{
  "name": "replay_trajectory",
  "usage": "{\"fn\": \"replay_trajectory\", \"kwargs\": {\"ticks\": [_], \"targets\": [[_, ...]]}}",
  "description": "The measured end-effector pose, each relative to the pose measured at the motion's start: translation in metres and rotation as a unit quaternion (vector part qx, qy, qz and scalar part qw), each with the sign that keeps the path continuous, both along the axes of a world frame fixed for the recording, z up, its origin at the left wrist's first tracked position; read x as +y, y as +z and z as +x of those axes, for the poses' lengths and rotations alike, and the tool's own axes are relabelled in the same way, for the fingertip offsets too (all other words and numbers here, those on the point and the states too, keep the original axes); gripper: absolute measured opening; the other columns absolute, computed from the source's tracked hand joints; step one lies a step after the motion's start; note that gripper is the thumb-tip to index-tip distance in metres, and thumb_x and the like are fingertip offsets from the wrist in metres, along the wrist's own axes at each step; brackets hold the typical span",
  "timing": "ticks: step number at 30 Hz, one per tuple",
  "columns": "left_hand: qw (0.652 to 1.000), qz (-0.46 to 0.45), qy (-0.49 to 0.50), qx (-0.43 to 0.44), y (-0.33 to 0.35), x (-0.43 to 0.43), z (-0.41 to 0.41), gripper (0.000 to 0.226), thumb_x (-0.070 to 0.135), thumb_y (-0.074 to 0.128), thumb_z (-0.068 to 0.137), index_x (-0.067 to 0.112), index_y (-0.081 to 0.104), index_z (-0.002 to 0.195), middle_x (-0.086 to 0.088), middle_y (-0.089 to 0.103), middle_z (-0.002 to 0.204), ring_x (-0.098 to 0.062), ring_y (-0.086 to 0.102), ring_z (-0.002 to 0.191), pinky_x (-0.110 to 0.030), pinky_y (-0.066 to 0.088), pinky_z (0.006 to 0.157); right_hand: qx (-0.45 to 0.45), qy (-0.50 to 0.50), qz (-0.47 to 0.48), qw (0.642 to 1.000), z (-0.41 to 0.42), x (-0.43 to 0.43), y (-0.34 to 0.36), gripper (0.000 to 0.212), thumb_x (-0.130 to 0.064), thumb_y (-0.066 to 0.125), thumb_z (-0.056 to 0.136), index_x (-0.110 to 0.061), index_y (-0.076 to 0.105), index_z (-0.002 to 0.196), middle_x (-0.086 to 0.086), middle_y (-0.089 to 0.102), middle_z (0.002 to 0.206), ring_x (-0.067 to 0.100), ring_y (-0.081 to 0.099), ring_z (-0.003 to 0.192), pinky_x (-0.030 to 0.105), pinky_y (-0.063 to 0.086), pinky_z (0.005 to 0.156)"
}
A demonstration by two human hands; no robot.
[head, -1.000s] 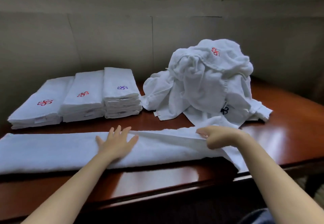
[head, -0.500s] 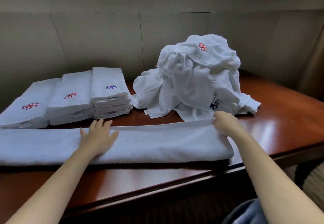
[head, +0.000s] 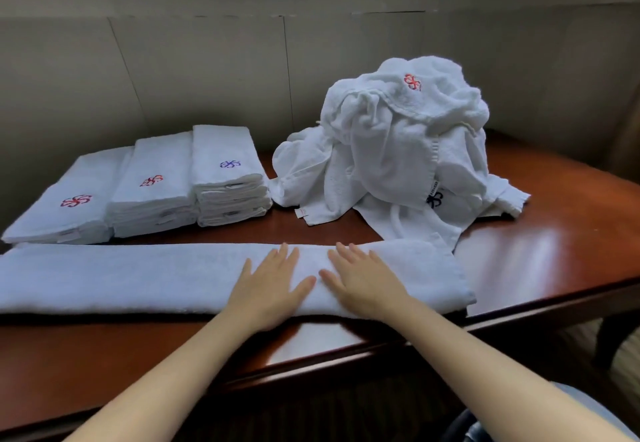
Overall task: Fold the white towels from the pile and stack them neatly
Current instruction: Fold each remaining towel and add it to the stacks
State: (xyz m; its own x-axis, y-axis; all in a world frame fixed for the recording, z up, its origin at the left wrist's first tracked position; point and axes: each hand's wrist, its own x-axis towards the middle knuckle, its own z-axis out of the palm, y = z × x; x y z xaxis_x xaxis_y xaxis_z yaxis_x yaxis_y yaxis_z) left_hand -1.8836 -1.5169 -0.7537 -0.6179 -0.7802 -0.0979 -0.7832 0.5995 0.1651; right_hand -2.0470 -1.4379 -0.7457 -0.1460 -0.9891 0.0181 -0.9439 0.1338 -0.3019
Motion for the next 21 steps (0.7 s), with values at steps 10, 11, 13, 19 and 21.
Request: {"fn": "replay_trajectory", "kwargs": {"ticks": [10,11,13,19,21], "targets": [[0.981,0.021,0.185,-0.057,0.015,-0.072,0.113,0.062,0.055,0.018,0.099,0.029,0.002,0.153,0.002,-0.007,0.161,-0.014,-0.001,0.148,-0.047,0.003,0.117,0.122,-0.091,0.084,0.985,0.005,-0.033,0.018,0.052,-0.034,0.026,0.101,-0.010,0.024,0.146,0.010,0.024,0.153,0.026,0.019,0.142,0.045,0.016,0.114],[0.977,0.022,0.206,-0.057,0.015,-0.076,0.127,0.061,0.055,0.018,0.099,0.030,0.003,0.153,0.002,-0.006,0.161,-0.015,0.000,0.148,-0.047,0.003,0.117,0.117,-0.069,0.052,0.989,0.017,-0.040,0.020,0.053,-0.036,0.027,0.101,-0.009,0.021,0.147,0.010,0.021,0.155,0.025,0.016,0.143,0.044,0.014,0.115],[0.970,0.027,0.238,-0.049,0.014,-0.079,0.148,0.061,0.055,0.017,0.099,0.031,0.003,0.153,0.002,-0.006,0.161,-0.016,0.000,0.148,-0.047,0.002,0.117,0.066,0.017,-0.002,0.998,0.049,-0.053,0.023,0.058,-0.041,0.027,0.102,-0.009,0.017,0.150,0.008,0.014,0.158,0.022,0.010,0.146,0.042,0.011,0.116],[0.925,0.015,0.380,-0.011,0.013,-0.081,0.204,0.063,0.058,0.017,0.097,0.030,0.009,0.154,-0.002,-0.002,0.161,-0.022,-0.002,0.148,-0.049,-0.001,0.116,0.046,0.190,-0.003,0.981,0.147,-0.077,-0.002,0.063,-0.049,0.023,0.100,-0.017,0.009,0.152,0.005,0.004,0.160,0.020,0.003,0.147,0.039,0.003,0.118],[0.887,0.020,0.460,0.027,0.013,-0.084,0.226,0.066,0.060,0.022,0.096,0.029,0.012,0.153,-0.005,-0.004,0.161,-0.027,-0.006,0.147,-0.051,0.000,0.116,0.064,0.190,-0.013,0.980,0.163,-0.087,-0.005,0.061,-0.051,0.024,0.099,-0.022,0.013,0.152,0.006,0.006,0.160,0.022,0.004,0.147,0.043,0.000,0.118]]}}
